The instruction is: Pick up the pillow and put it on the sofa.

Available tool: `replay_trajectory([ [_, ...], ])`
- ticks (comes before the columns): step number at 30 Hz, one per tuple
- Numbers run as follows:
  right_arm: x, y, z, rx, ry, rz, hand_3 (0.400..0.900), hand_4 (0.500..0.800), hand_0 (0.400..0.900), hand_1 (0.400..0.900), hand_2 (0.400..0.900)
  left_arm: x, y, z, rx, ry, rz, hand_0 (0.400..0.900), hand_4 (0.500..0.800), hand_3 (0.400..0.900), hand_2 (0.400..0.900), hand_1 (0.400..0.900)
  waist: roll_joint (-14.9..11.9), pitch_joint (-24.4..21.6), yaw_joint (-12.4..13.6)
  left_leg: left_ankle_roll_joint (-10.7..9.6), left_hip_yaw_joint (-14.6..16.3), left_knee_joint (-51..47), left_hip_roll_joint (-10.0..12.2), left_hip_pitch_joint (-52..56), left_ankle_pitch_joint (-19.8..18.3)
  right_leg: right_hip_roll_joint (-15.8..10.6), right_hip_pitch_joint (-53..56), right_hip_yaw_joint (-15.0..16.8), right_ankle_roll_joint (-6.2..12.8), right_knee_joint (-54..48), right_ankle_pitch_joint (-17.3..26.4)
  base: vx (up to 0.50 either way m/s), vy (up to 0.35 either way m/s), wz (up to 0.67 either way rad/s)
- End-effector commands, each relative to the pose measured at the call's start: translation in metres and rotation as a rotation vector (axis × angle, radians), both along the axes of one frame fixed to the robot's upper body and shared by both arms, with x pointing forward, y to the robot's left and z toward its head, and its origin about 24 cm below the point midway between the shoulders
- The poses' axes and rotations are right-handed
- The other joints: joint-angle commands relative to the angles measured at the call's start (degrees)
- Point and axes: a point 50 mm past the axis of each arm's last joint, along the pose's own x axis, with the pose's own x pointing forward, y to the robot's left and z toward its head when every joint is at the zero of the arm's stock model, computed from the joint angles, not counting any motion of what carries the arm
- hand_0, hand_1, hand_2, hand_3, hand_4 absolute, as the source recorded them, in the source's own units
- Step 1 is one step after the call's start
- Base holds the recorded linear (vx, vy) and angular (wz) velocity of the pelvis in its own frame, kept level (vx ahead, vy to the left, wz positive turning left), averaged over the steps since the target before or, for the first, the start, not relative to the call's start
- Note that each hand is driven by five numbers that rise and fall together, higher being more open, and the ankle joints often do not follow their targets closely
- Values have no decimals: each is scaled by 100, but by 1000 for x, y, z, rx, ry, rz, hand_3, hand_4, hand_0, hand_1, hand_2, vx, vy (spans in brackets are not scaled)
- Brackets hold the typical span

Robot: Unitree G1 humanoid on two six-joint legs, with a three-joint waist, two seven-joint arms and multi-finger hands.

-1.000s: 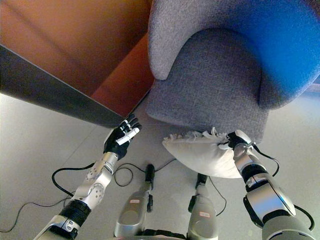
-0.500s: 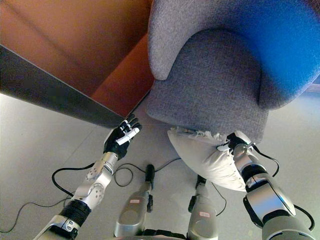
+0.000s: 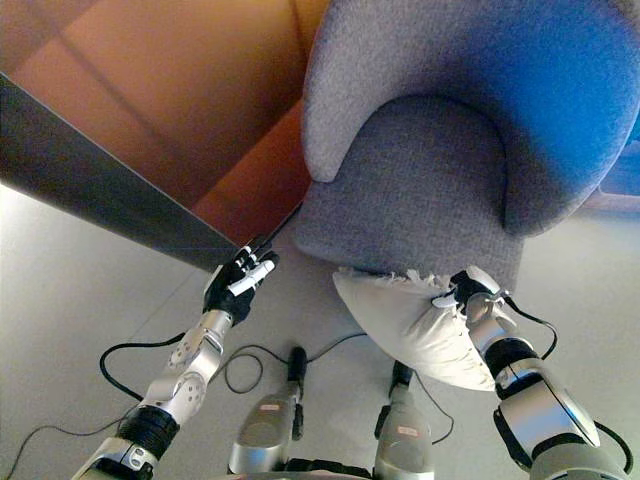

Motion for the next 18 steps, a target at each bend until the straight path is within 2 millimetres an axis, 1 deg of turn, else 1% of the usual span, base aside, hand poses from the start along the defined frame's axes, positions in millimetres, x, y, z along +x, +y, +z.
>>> replay_trajectory([
  [1,13,-25,49,-159,-125,29,400,500,400,400,400,-10,-2,6,17,-59,-27,900,800,900,900,900,-545,-1059,19,-11,5,147,4,17,-197,-522,214,8,558,101,-4,176,-9,-2],
  [6,7,-23,49,-160,-110,47,400,500,400,400,400,-23,4,-10,27,16,-8,900,800,900,900,900,-670,-1507,-2,7,30,74,39,265,-231,-476,466,-5,553,55,-56,162,-6,-3],
  [10,7,-25,54,-177,-126,59,400,500,400,400,400,-29,8,-19,27,62,2,900,800,900,900,900,-711,-1735,1,25,33,49,65,393,-266,-459,600,-39,554,40,-85,94,6,0],
  [14,13,-24,70,-209,-152,85,400,500,400,400,400,-32,10,-24,32,86,12,900,800,900,900,900,-744,-1868,-4,33,28,31,75,454,-268,-454,666,-64,559,34,-83,29,11,0],
  [15,17,-24,80,-225,-167,95,400,500,400,400,400,-32,12,-26,34,92,17,900,800,900,900,900,-755,-1916,-4,30,36,22,93,470,-256,-459,686,-86,567,37,-76,34,18,2],
  [18,23,-26,97,-252,-198,104,400,500,400,400,400,-33,14,-26,36,99,19,900,800,900,900,900,-773,-2010,6,20,32,12,117,483,-236,-463,715,-129,571,44,-75,39,16,4],
])
